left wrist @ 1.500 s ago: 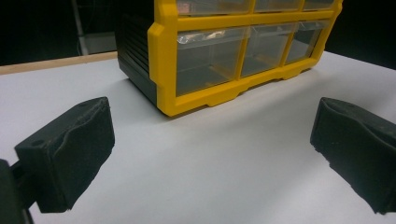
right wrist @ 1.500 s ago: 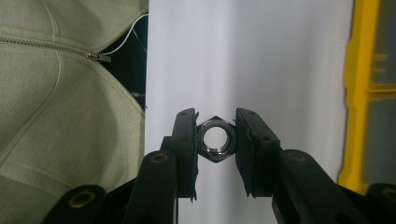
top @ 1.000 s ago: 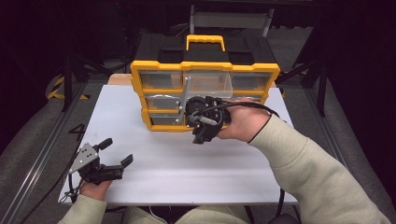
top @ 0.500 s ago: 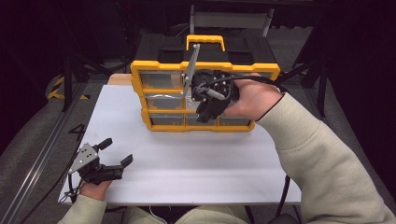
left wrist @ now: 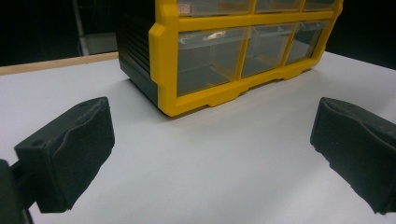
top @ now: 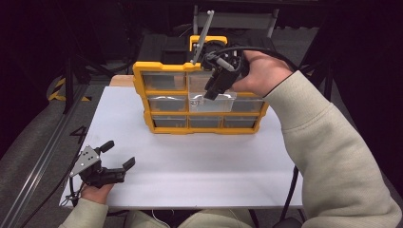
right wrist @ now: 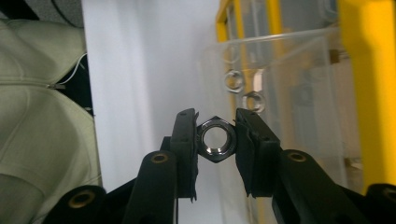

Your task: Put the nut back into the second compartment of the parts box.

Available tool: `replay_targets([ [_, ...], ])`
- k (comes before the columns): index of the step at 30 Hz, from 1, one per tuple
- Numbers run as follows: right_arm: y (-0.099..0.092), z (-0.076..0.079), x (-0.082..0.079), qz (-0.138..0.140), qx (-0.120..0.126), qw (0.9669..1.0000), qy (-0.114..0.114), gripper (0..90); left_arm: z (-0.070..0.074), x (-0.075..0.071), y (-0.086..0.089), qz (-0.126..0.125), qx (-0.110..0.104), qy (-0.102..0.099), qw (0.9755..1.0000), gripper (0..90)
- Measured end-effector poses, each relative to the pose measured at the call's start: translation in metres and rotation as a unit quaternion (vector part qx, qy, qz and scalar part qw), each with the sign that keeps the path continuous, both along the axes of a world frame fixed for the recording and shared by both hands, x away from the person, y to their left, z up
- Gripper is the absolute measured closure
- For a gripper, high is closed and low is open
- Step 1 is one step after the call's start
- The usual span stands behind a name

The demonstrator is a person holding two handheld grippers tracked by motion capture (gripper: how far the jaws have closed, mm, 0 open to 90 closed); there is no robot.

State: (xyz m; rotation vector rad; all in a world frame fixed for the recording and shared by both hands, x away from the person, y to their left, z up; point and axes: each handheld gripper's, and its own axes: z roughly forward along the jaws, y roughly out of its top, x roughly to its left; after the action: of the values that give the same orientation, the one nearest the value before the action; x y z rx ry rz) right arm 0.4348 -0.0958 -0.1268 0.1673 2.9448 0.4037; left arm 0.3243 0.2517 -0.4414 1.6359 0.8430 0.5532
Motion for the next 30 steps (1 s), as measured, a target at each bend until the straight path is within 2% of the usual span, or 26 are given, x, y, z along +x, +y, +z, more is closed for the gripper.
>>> replay_targets([
  [1,-0.001,0.002,0.007,-0.005,0.002,1.0000,0.000,69.9,0.000,0.000,0.000,0.001,-0.001,0.000,1.0000,0.5],
  [5,-0.002,0.004,0.017,-0.016,0.003,0.9999,-0.002,69.9,0.000,0.000,0.000,0.001,-0.001,0.000,1.0000,0.5],
  [13,-0.003,-0.004,0.036,-0.039,-0.004,0.9992,-0.008,69.9,0.000,0.000,0.001,0.000,-0.002,0.000,1.0000,0.5],
  [19,-0.002,-0.013,0.043,-0.041,-0.012,0.9990,-0.008,69.9,0.000,0.000,0.001,0.000,-0.001,0.001,1.0000,0.5],
  [30,0.003,-0.033,0.051,-0.037,-0.019,0.9991,0.009,69.8,0.000,0.000,0.001,-0.001,0.001,0.001,1.0000,0.6],
])
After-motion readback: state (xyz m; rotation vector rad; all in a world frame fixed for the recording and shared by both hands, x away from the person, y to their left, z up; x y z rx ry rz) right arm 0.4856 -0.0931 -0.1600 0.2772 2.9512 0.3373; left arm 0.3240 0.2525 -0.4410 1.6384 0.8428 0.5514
